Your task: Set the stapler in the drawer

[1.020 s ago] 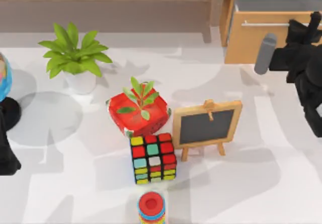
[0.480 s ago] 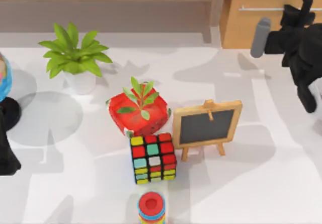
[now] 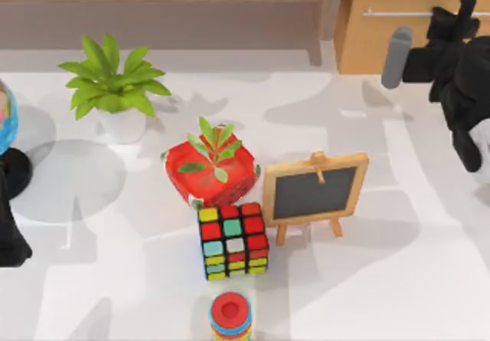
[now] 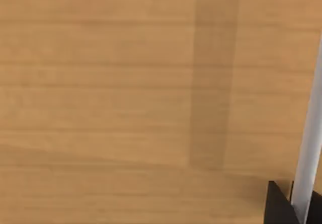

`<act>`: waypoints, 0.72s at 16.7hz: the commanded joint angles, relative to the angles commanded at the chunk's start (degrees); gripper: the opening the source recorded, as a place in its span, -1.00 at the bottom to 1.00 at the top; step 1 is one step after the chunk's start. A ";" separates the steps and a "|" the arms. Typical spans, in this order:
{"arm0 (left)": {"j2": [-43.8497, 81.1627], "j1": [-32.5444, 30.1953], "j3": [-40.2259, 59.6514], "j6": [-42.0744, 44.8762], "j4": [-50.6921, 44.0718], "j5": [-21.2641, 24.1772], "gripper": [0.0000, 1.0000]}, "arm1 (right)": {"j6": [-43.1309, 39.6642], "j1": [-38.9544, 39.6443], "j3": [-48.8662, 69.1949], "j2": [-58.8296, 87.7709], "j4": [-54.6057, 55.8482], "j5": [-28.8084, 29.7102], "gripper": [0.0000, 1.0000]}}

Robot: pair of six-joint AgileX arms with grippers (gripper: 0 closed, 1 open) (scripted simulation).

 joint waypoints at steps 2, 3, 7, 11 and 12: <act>0.00 0.00 0.00 0.00 0.00 0.00 1.00 | 0.00 0.00 0.00 0.00 0.00 0.00 -0.10; 0.00 0.00 0.00 0.00 0.00 0.00 1.00 | 0.00 0.00 0.00 0.00 0.00 0.00 0.06; 0.00 0.00 0.00 0.00 0.00 0.00 1.00 | 0.00 0.00 0.00 0.00 0.00 0.00 0.66; 0.00 0.00 0.00 0.00 0.00 0.00 1.00 | 0.00 0.00 0.00 0.00 0.00 0.00 1.00; 0.00 0.00 0.00 0.00 0.00 0.00 1.00 | 0.00 0.00 0.00 0.00 0.00 0.00 1.00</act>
